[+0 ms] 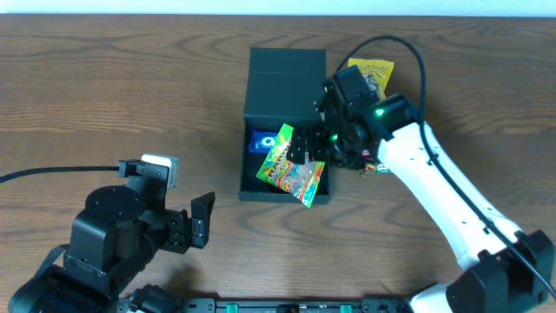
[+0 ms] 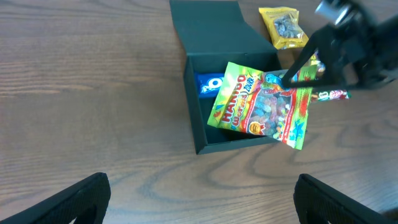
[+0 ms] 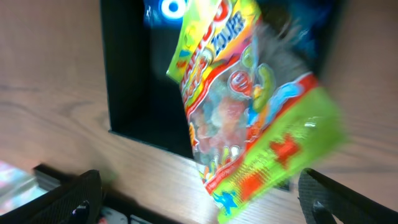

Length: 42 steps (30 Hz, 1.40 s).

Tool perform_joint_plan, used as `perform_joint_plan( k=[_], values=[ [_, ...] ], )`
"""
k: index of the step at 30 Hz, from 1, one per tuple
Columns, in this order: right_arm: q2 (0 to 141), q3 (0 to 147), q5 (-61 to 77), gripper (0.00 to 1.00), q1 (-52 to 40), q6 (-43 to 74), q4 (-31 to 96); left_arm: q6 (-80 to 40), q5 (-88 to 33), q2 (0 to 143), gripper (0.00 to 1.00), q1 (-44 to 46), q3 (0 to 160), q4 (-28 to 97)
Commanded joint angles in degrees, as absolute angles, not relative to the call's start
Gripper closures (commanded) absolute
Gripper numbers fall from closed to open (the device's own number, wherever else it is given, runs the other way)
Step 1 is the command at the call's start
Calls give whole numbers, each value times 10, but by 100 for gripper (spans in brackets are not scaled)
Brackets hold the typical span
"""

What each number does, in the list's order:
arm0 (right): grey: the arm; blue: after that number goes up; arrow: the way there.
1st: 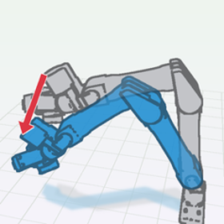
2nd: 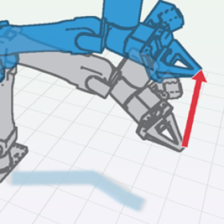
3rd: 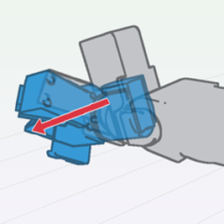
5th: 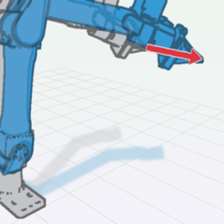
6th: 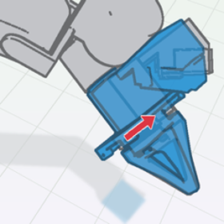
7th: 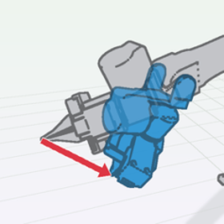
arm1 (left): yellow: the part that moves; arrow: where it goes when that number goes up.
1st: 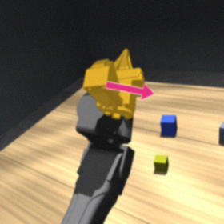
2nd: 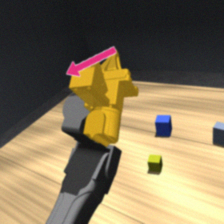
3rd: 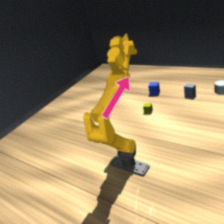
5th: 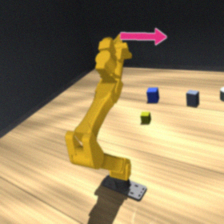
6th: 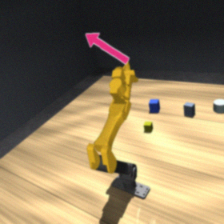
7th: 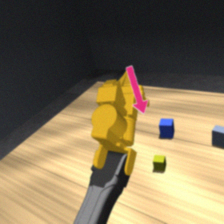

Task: Pack container
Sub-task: 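Carry the Haribo bag over the box with the right gripper, then lower the Haribo bag into the box and release it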

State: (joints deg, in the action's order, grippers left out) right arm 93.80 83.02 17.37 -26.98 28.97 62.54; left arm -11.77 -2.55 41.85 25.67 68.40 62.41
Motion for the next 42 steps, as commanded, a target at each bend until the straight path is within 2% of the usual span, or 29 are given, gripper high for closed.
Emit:
perform_joint_plan(
  k=[1,3,4,5,6,7,8,9,13,16,17,20,25,32,38,42],
  values=[
    [929,891,79,1,-277,263,649,-118,-15,417,5,255,697,624],
    [929,910,57,12,-283,242,652,-118,-15,417,5,255,697,624],
    [929,913,58,26,-286,230,646,-118,-15,417,5,255,697,623],
    [929,913,60,50,-290,221,638,-118,-15,417,5,255,697,623],
    [930,911,60,68,-295,219,633,-118,-15,417,5,255,697,623],
    [930,907,60,73,-299,219,629,-118,-15,417,5,255,697,623],
    [931,900,60,72,-304,220,625,-118,-15,417,5,255,697,623],
    [933,893,61,65,-308,221,626,-118,-15,417,5,255,697,623],
    [937,879,65,61,-317,242,655,-118,-15,417,4,255,697,623],
    [934,879,65,41,-321,265,685,-118,-15,417,5,255,697,623],
    [933,879,62,28,-321,278,704,-118,-15,417,5,255,697,623],
    [932,878,45,1,-315,316,755,-118,-15,417,5,255,697,624],
    [932,839,65,1,-329,339,738,-118,-15,417,5,255,697,624],
    [932,719,171,1,-336,352,595,-118,-15,417,5,255,697,624],
    [934,690,173,36,-335,352,508,-118,-15,417,5,255,697,624],
    [950,683,174,70,-333,351,485,-118,-15,417,5,255,697,625]
  ],
)
